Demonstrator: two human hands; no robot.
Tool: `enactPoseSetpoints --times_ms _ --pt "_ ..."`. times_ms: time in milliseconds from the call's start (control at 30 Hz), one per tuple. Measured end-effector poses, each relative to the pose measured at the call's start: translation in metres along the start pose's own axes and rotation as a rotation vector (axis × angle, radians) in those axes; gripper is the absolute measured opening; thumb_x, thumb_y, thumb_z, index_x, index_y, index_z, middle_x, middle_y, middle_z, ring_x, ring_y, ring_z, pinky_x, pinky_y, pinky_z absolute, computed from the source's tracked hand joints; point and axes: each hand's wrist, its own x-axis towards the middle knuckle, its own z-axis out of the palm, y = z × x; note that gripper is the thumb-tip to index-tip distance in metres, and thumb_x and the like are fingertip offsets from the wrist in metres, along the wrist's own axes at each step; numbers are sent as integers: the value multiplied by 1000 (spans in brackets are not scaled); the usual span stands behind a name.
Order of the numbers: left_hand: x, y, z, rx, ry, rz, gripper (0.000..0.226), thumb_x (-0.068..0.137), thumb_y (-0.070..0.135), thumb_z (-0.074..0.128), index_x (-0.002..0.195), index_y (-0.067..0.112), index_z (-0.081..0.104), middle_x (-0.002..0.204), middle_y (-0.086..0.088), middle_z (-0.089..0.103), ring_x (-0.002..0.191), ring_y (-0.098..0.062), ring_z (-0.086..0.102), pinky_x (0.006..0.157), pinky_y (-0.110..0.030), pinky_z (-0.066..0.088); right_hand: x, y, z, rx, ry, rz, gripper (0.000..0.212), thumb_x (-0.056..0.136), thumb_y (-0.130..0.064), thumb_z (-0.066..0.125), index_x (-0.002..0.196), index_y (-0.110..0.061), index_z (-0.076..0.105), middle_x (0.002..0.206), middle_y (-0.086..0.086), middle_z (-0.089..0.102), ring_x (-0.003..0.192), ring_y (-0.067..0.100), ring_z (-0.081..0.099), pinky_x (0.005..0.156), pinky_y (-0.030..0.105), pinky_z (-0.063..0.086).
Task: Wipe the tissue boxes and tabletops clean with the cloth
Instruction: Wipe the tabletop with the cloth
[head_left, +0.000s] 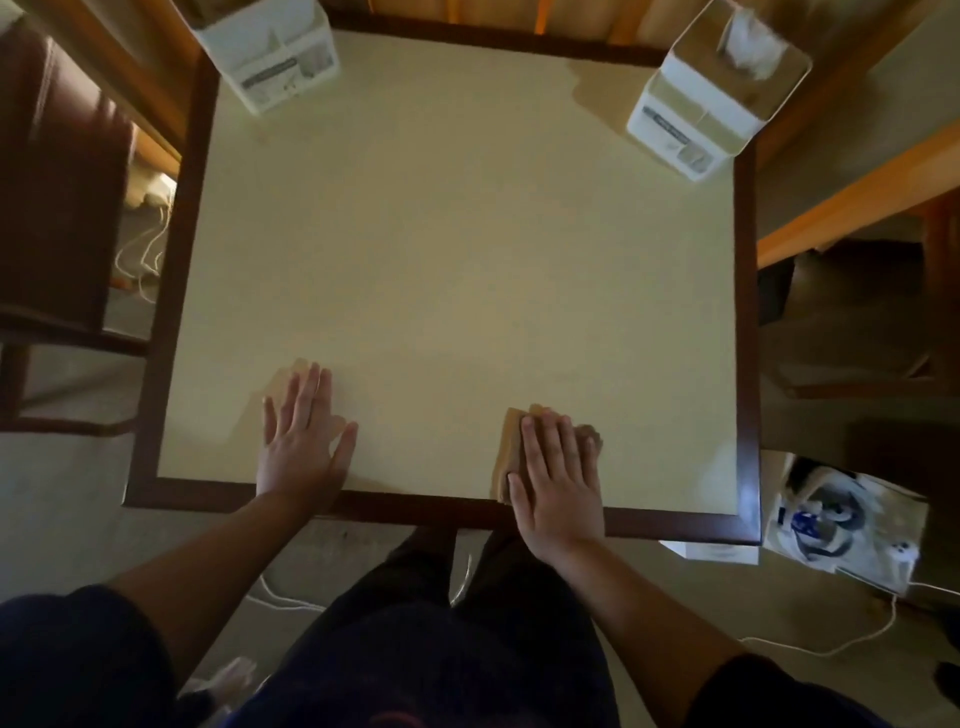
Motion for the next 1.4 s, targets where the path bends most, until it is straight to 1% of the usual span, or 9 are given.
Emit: enactPoseSetpoints --times_ms 233,400,567,667,867,1000,1200,1300,1400 --pt "6 -32 -3 15 74 -41 74 105 51 24 166 15 1 174 -1 -4 160 -21 -11 128 -53 -7 30 -112 16 33 -56 -171 73 110 -55 23 168 -26 -10 176 1 -16 161 22 -20 130 50 -12" --pt "9 -44 -1 -81 88 -69 70 104 47 24 167 21 6 175 1 3 160 -17 -7 129 -50 -6 61 -167 19 29 -65 -234 72 110 -52 22 168 -26 -9 176 -1 -18 160 20 -25 130 50 -10" --pt "8 -50 2 -50 103 -42 73 103 50 26 167 24 1 175 4 -1 160 -16 -11 129 -46 -11 46 -134 17 38 -36 -208 71 110 -54 27 169 -30 -4 177 -5 -11 161 16 -20 131 47 -8" --pt "8 -51 4 -44 112 -44 73 103 51 25 167 23 2 175 3 0 160 -16 -11 129 -47 -10 28 -83 12 13 -15 -69 71 110 -58 22 168 -32 -10 176 -7 -16 161 17 -21 130 45 -13" --pt "10 -51 5 -40 112 -53 74 103 51 26 167 23 4 175 4 0 160 -14 -11 129 -49 -8 23 32 -11 -50 84 156 73 107 -55 22 169 -27 -5 177 2 -5 164 28 -6 131 53 3" --pt "10 -50 5 -40 123 -50 74 103 52 25 167 22 3 174 5 -1 159 -13 -13 129 -48 -9 35 73 -25 -31 143 287 74 106 -58 18 169 -28 -8 178 2 -5 164 28 -3 131 53 3" --pt "10 -56 8 -44 123 -18 74 103 52 25 167 21 2 175 5 -2 159 -14 -13 129 -52 -6 58 39 -19 74 238 501 77 103 -56 23 170 -26 -1 178 3 -4 164 28 -2 130 55 -1" --pt "10 -56 8 -49 124 -18 76 103 51 28 167 21 1 175 3 -1 160 -17 -11 129 -53 -6 74 0 -15 52 216 435 80 100 -56 25 170 -25 1 178 5 0 163 32 2 130 55 0" --pt "10 -53 8 -64 124 -24 76 102 50 28 167 20 2 175 2 0 160 -18 -10 129 -52 -7 95 -55 -12 31 187 317 80 102 -58 27 169 -27 -3 178 5 -4 163 32 -2 130 56 -1"
